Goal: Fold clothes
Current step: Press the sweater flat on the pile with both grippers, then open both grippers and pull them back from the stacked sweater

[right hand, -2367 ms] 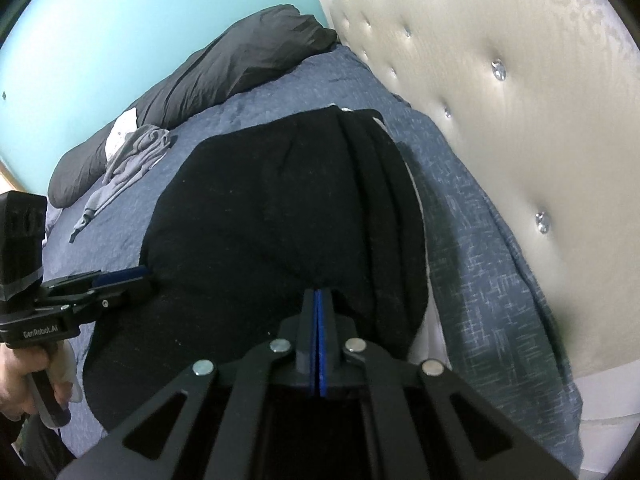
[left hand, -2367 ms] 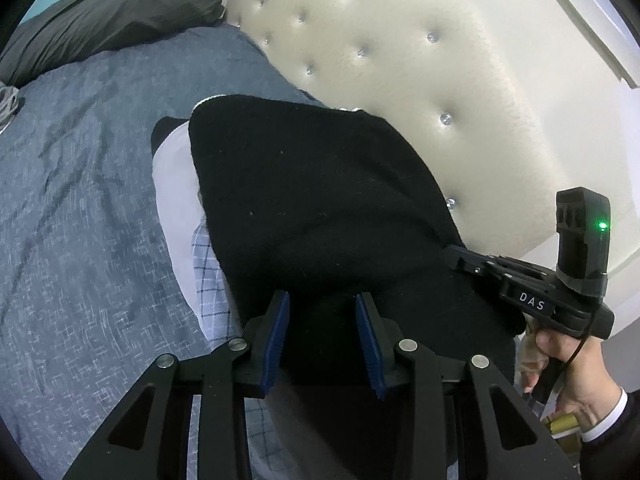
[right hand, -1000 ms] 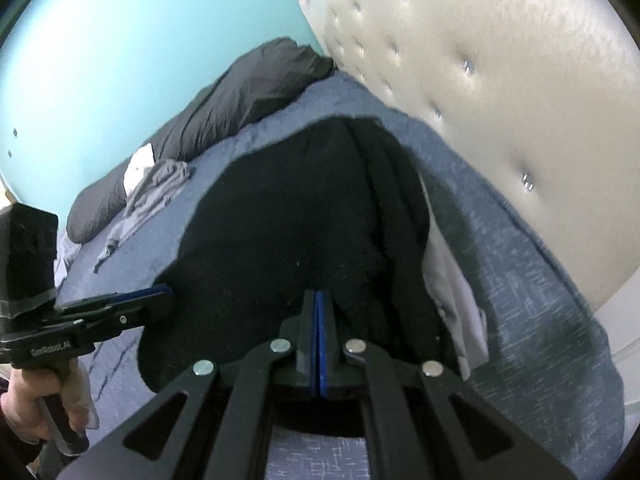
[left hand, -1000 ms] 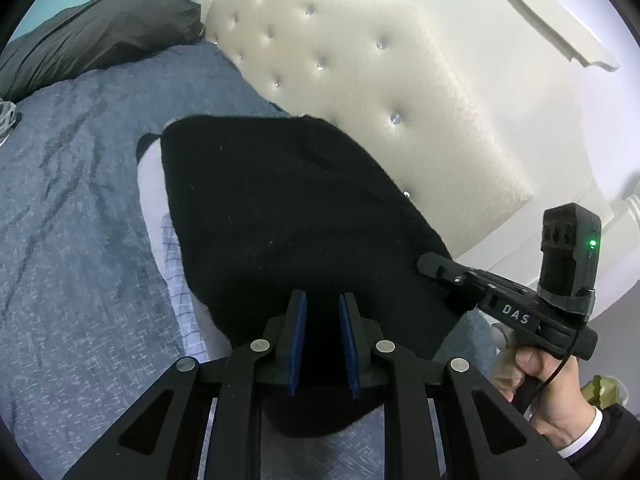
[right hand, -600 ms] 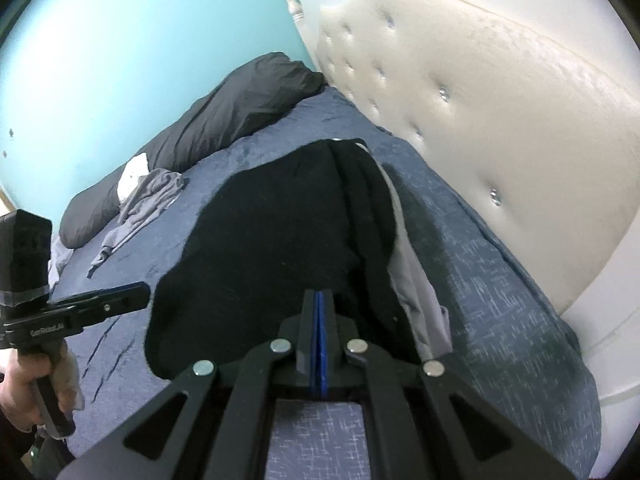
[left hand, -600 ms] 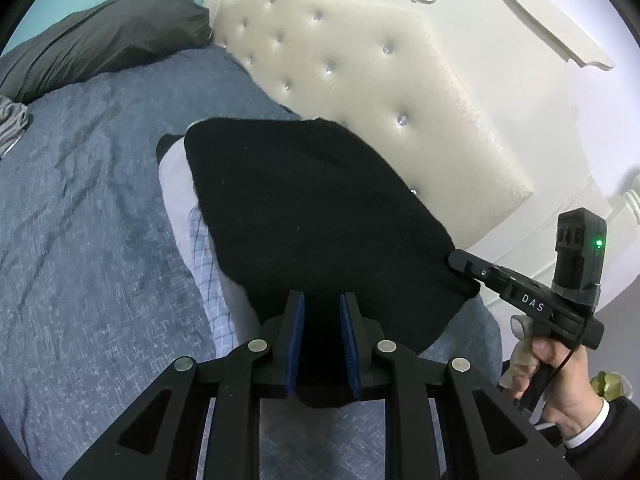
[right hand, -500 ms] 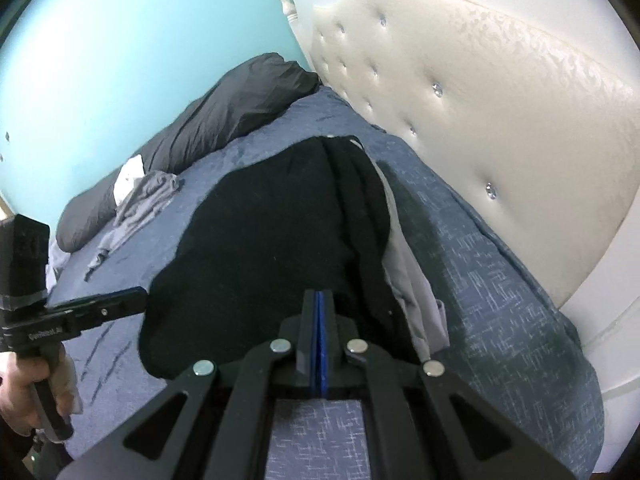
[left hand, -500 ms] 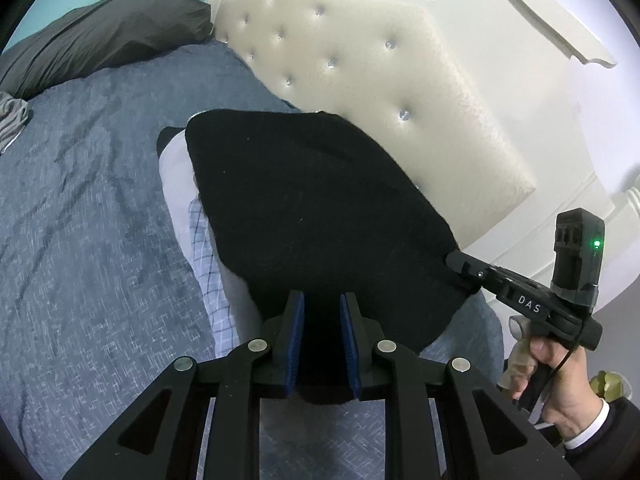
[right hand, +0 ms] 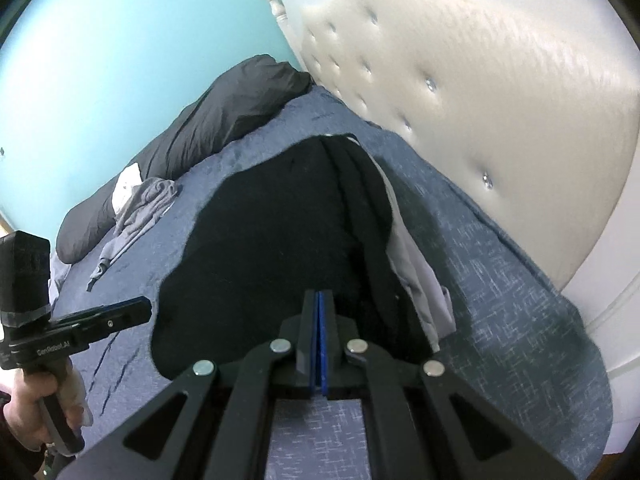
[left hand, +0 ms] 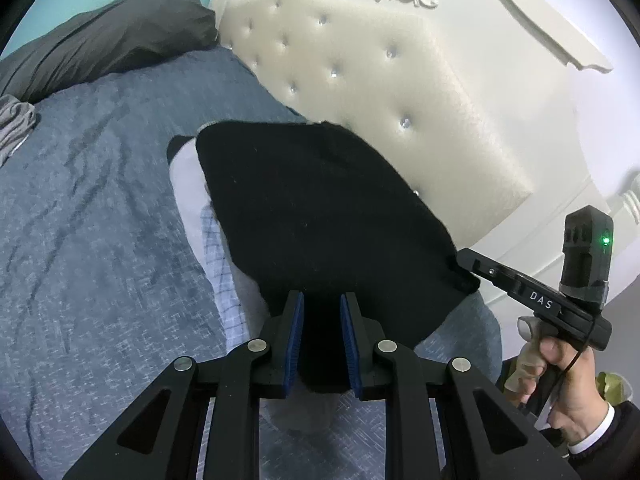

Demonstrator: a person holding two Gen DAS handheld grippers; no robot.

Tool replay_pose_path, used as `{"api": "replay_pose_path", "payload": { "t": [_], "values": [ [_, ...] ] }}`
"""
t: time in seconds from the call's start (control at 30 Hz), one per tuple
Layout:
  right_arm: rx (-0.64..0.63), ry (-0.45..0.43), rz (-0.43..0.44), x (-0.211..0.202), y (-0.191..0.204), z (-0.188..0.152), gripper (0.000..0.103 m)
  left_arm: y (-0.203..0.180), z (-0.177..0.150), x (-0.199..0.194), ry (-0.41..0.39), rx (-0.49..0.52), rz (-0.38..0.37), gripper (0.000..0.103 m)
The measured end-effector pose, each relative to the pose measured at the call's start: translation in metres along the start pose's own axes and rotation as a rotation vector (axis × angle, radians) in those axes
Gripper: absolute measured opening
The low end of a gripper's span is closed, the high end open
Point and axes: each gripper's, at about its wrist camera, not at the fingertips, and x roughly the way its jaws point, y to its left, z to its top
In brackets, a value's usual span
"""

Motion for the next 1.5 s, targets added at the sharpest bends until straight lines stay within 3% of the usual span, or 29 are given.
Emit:
{"api": "replay_pose_path", "payload": {
  "t": [1.07,1.5],
  "values": [
    [-0.068,-0.046,-0.008,-0.042,0.099,0.014,0.002,0.011,0.007,-0.114,-0.112,0.020,0.012,0.026],
    [-0.072,-0.063,-0.020,-0.063,0.136,0.011,0.002,0.013,0.001,-0.155,-0.147,0.036,0.007,0.033]
  ]
}}
